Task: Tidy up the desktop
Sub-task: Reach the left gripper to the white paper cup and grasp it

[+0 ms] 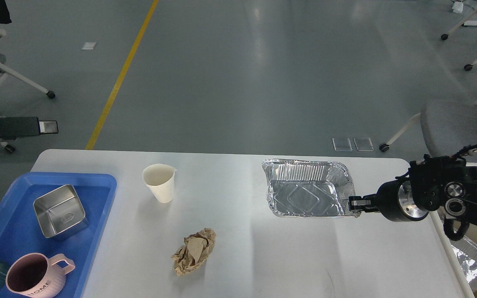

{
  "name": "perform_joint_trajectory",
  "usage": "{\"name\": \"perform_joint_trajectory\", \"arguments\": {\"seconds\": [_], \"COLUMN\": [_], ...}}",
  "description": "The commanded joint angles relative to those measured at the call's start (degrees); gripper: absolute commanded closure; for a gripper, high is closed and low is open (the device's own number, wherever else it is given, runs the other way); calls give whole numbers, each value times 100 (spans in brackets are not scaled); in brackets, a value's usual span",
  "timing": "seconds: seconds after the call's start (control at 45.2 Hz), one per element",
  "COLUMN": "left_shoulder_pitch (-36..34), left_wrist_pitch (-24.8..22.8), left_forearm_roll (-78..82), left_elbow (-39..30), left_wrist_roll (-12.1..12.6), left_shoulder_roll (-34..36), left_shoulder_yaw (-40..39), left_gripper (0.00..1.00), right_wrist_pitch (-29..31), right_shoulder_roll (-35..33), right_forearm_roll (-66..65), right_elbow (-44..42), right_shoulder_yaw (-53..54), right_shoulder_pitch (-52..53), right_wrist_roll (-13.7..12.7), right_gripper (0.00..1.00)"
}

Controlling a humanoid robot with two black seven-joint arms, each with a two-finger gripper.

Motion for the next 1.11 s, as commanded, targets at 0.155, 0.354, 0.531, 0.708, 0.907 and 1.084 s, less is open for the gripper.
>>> {"name": "perform_joint_trajectory", "arguments": {"seconds": [0.155,0.354,0.531,0.708,0.907,1.084], "left_shoulder_pitch": [-42,-104,-139,-148,-148,-201], "left_wrist_pitch": [440,1038,1345,1670,1732,1741], "left_forearm_roll": [824,1299,1343,1343,1326,1334], "left_elbow": [1252,2333,2764,3353,3916,4179], "left_wrist_roll": [468,695,925,916,907,907], "left_shoulder_roll": [-2159,-3443,-3918,-4366,-4955,-5377], "left_shoulder_yaw": [553,1186,1345,1547,1547,1556], "left_gripper": [5,5,8,16,27,34], "right_wrist_pitch": [0,0,0,0,0,0], "right_shoulder_roll": [-17,-43,-70,-70,-70,-70], "right_forearm_roll": [-106,-115,-115,-115,-124,-115], "right_elbow": [3,-6,-6,-6,-6,-6], "right_shoulder_yaw": [9,18,27,27,27,27], "right_shoulder_pitch": [-144,-188,-276,-337,-346,-346], "right_wrist_roll": [13,22,22,22,31,31], "right_gripper": [100,100,100,100,100,100]}}
